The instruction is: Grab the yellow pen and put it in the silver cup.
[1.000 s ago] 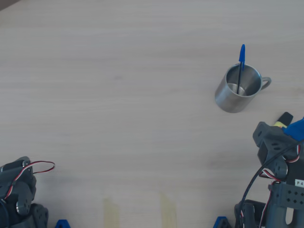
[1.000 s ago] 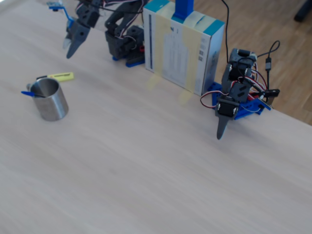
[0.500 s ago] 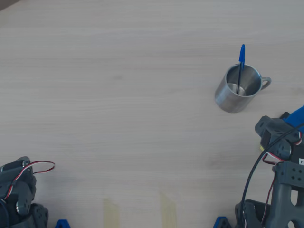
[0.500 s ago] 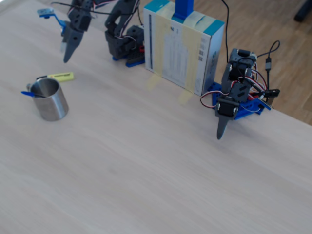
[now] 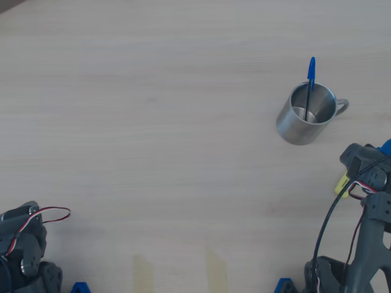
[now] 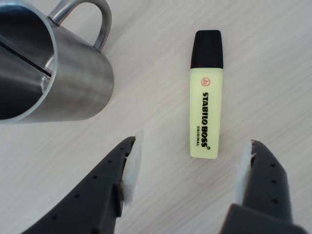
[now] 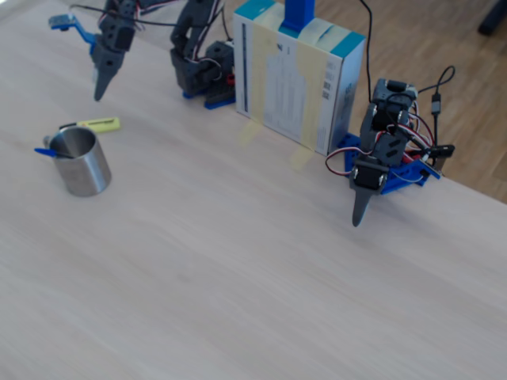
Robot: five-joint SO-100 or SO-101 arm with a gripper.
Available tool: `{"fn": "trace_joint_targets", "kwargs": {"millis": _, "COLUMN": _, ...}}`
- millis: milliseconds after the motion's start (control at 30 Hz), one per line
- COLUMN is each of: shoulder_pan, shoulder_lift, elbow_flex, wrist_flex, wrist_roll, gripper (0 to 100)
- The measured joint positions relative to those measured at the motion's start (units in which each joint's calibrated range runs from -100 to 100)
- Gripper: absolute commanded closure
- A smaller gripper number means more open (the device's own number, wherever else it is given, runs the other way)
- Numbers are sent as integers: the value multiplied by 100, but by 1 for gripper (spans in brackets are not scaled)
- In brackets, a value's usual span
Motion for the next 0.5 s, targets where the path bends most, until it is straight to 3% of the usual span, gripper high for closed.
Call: {"fn": "trace_joint_targets", "kwargs": {"millis": 500, "shoulder_pan": -8, "shoulder_lift": 1326, "elbow_flex": -956, "wrist_flex": -160, "wrist_roll": 5, "gripper": 69}}
